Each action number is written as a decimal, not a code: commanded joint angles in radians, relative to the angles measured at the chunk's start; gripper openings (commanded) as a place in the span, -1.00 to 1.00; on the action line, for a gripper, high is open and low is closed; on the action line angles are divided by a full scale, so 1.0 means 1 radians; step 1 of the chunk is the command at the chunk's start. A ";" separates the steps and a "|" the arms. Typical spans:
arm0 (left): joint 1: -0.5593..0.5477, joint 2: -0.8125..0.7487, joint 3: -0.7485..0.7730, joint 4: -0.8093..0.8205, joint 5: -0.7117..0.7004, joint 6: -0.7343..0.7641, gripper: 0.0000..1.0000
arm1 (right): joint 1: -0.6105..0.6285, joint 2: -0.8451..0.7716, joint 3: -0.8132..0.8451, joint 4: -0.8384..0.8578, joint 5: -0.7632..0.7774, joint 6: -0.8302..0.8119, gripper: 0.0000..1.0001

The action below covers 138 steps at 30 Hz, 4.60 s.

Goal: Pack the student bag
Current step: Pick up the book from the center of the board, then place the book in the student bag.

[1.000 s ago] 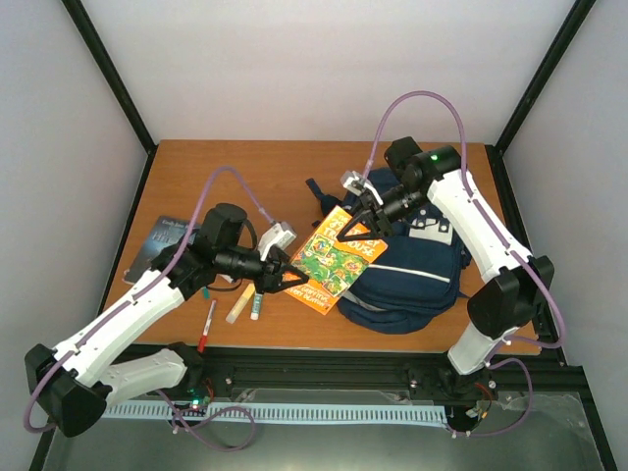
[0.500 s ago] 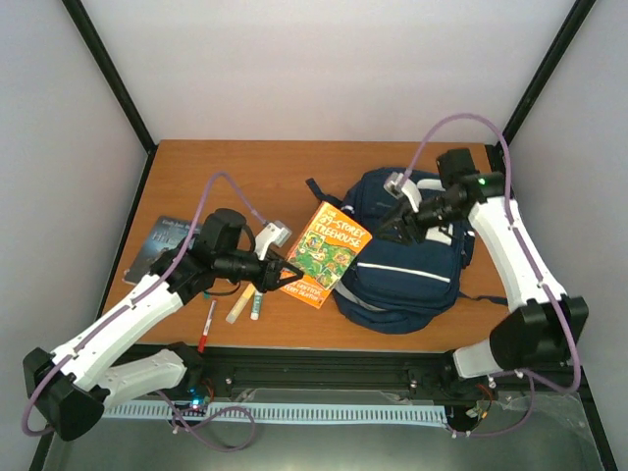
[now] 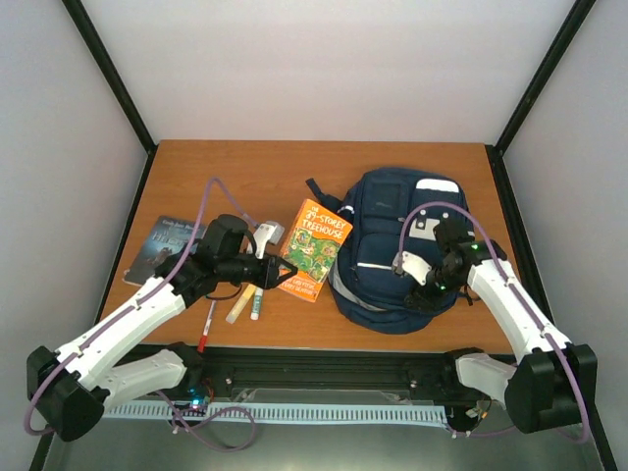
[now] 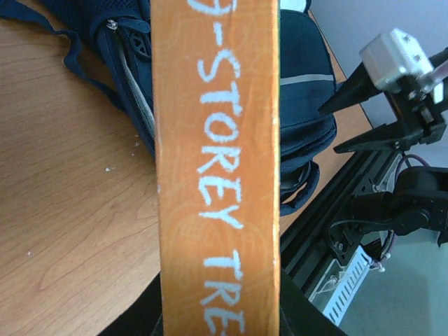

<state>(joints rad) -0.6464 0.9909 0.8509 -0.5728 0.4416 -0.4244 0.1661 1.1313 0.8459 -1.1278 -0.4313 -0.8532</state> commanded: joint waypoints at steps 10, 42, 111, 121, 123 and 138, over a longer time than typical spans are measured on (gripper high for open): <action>0.001 0.028 -0.015 0.173 0.046 -0.078 -0.98 | 0.103 0.016 -0.055 0.090 0.098 -0.075 0.03; 0.001 0.042 -0.063 0.251 0.100 -0.125 -0.98 | 0.156 0.018 0.065 0.153 0.230 0.003 -0.95; -0.011 0.125 -0.142 0.422 0.376 -0.200 -0.99 | 0.156 0.007 0.409 0.353 0.371 0.175 -0.95; -0.016 0.444 -0.043 0.727 0.445 -0.355 -0.98 | 0.156 0.005 0.481 0.412 0.367 0.223 -0.95; -0.016 0.526 0.022 0.741 0.470 -0.355 -0.98 | 0.156 -0.002 0.481 0.413 0.362 0.225 -0.94; -0.017 1.029 0.478 0.901 0.622 -0.504 -0.98 | 0.156 -0.038 0.453 0.421 0.315 0.214 -0.94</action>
<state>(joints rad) -0.6537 1.9564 1.2133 0.1898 0.9890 -0.8810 0.3202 1.1255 1.2774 -0.8005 -0.0895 -0.6476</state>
